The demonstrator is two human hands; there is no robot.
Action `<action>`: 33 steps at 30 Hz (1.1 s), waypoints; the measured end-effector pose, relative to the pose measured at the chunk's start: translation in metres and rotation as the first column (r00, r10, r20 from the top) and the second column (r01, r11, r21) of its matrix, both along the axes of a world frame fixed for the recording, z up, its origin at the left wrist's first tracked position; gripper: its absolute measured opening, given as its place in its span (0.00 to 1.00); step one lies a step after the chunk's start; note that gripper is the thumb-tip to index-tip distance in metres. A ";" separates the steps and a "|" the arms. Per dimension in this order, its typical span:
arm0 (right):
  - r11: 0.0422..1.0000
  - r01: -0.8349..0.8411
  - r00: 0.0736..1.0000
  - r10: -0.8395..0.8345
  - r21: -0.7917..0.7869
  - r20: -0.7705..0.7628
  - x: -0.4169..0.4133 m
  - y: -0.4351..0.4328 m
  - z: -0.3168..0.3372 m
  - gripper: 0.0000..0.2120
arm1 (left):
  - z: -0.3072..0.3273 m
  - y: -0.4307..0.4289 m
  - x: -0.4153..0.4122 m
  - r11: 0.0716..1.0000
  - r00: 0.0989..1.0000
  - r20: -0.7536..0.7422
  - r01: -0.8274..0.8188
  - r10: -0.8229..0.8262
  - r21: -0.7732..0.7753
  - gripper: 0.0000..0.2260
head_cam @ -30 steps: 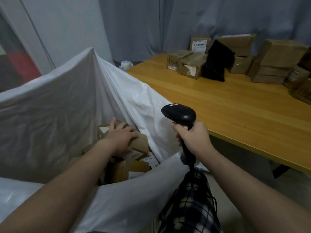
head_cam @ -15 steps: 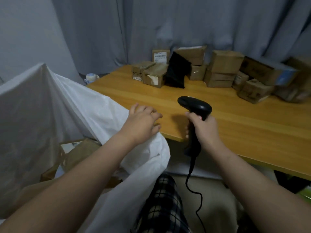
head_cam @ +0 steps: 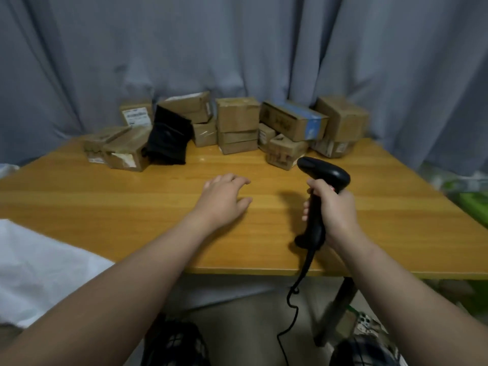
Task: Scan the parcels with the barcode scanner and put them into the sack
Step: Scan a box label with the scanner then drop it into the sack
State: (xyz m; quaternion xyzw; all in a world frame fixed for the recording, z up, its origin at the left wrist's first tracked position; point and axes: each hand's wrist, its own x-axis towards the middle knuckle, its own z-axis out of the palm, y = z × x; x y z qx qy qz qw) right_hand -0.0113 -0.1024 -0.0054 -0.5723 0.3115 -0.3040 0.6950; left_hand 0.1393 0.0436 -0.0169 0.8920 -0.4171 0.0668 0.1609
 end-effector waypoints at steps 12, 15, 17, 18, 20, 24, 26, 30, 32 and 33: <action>0.996 0.058 0.998 -0.059 -0.070 -0.011 0.051 -0.122 0.026 0.11 | 0.015 -0.186 0.081 0.969 0.917 -0.394 -0.149 0.061 -0.198 0.50; 0.994 0.048 0.999 -0.050 -0.103 -0.016 0.065 -0.147 0.035 0.10 | 0.020 -0.226 0.092 0.979 0.958 -0.263 -0.154 0.115 -0.135 0.54; 0.989 0.033 0.999 -0.035 -0.145 -0.012 0.074 -0.160 0.041 0.09 | 0.029 -0.248 0.100 0.986 0.987 -0.115 -0.129 0.116 -0.106 0.54; 0.985 0.029 1.000 -0.030 -0.169 -0.003 0.079 -0.166 0.044 0.09 | 0.035 -0.257 0.103 0.990 0.991 -0.092 -0.110 0.102 -0.089 0.54; 0.978 0.021 1.000 -0.019 -0.207 0.010 0.089 -0.175 0.050 0.09 | 0.041 -0.272 0.110 0.995 0.986 -0.143 -0.093 0.086 -0.039 0.53; 0.973 -0.006 1.000 0.004 -0.229 -0.007 0.103 -0.183 0.052 0.08 | 0.036 -0.277 0.117 0.992 0.965 -0.238 -0.121 0.109 -0.036 0.45; 0.973 -0.005 1.000 0.003 -0.233 -0.012 0.105 -0.183 0.049 0.08 | 0.033 -0.272 0.121 0.992 0.968 -0.228 -0.117 0.102 -0.054 0.44; 0.977 0.018 1.000 -0.020 -0.214 -0.004 0.104 -0.178 0.048 0.08 | 0.032 -0.257 0.122 0.993 0.972 -0.222 -0.093 0.077 -0.065 0.44; 0.979 0.029 1.000 -0.028 -0.202 0.008 0.101 -0.174 0.050 0.09 | 0.031 -0.245 0.119 0.996 0.975 -0.215 -0.068 0.052 -0.066 0.44; 0.979 0.029 1.000 -0.027 -0.200 0.014 0.099 -0.171 0.052 0.09 | 0.031 -0.237 0.117 0.997 0.977 -0.210 -0.047 0.032 -0.065 0.44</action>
